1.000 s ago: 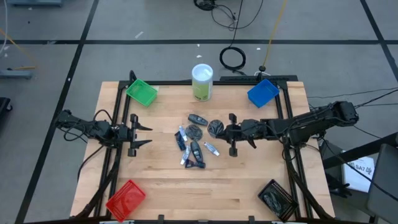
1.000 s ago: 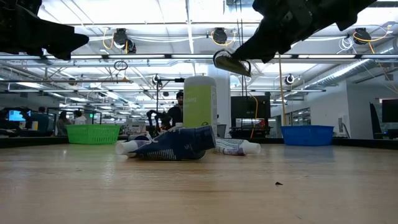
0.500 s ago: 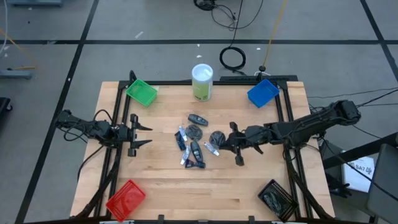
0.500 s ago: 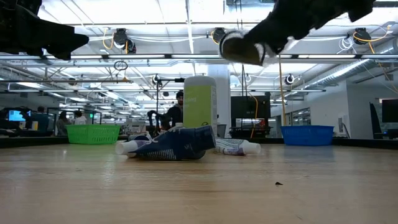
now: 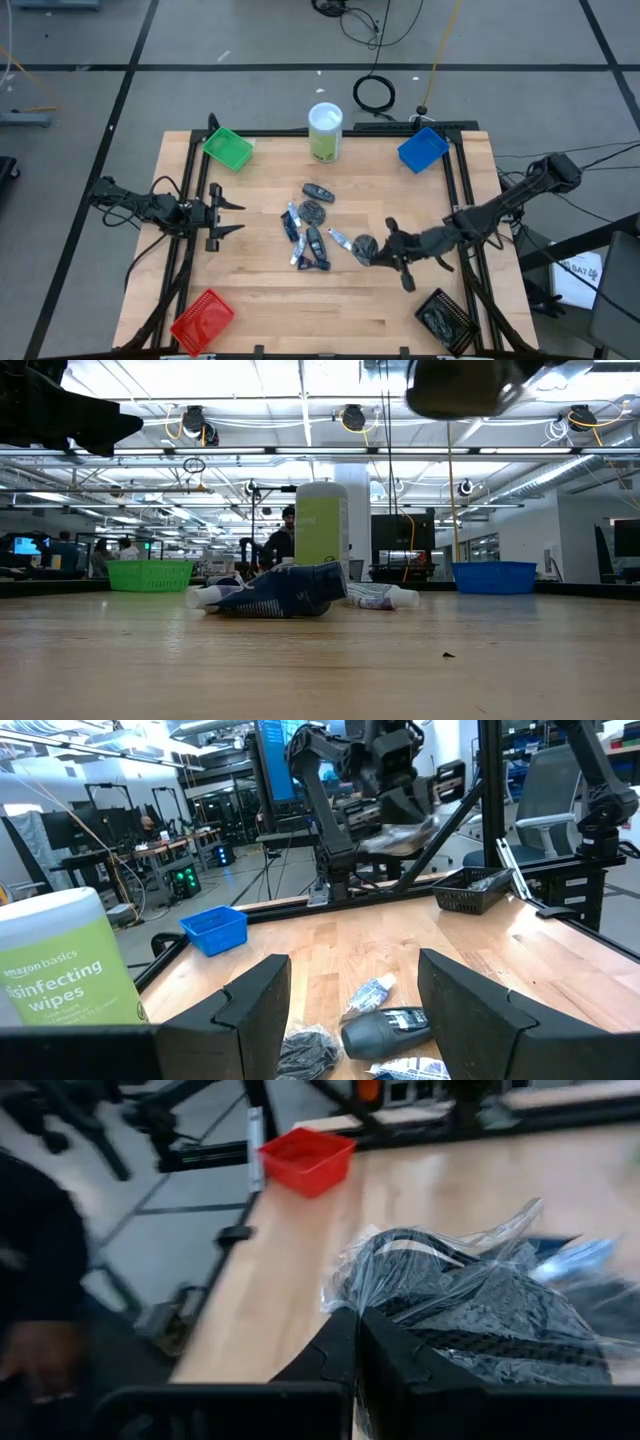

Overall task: Pick & Place Travel size toiletries
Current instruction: Put the right black hairbrush into the black bin

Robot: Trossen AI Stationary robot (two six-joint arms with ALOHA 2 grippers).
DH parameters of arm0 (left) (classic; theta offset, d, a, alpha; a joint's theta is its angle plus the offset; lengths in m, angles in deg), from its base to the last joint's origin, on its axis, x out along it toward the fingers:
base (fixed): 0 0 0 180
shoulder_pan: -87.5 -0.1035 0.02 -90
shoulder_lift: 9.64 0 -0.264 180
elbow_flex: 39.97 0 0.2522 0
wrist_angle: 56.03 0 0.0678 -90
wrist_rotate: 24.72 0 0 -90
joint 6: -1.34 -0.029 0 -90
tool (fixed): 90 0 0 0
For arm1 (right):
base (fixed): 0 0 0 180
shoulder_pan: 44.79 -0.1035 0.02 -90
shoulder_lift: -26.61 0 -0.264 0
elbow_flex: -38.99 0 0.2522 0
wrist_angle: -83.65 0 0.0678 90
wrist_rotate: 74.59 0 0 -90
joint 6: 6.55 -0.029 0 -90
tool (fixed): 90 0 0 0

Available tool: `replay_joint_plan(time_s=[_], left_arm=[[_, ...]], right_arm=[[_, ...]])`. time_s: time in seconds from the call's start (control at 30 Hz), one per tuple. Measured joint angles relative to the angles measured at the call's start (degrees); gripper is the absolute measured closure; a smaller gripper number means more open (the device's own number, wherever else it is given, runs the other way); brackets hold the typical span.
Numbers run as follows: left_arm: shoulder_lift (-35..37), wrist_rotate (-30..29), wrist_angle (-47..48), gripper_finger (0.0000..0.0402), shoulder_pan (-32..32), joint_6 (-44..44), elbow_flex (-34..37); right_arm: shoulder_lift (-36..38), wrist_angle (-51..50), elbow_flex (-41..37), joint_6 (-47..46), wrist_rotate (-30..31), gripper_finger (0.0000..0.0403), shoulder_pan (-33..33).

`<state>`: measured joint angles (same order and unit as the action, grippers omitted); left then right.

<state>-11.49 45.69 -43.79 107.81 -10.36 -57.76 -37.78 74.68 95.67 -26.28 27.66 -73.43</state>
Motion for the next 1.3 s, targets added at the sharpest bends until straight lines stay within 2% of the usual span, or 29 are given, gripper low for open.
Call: replay_joint_plan(time_s=[0.17,0.57,0.77,1.17,1.3], left_arm=[[-0.02,0.01,-0.02,0.0185,0.01,0.01,0.00],[-0.02,0.02,0.00,0.0185,0.00,0.02,0.00],[-0.02,0.00,-0.01,0.0185,0.01,0.04,0.00],[-0.02,0.00,-0.02,0.0185,0.00,0.08,0.00],[-0.02,0.00,-0.02,0.0185,0.00,0.05,0.00]], right_arm=[[0.16,-0.88,0.00,-10.31,-0.28,0.0403,-6.36],[0.14,-3.31,0.00,-44.34,-0.34,0.0403,-22.58],[0.07,-8.97,0.00,-66.99,2.64,0.0403,-28.64],[0.07,-10.65,0.00,-97.68,4.17,0.0403,-38.25],[0.07,-10.97,0.00,-104.26,3.95,0.0403,-40.19]])
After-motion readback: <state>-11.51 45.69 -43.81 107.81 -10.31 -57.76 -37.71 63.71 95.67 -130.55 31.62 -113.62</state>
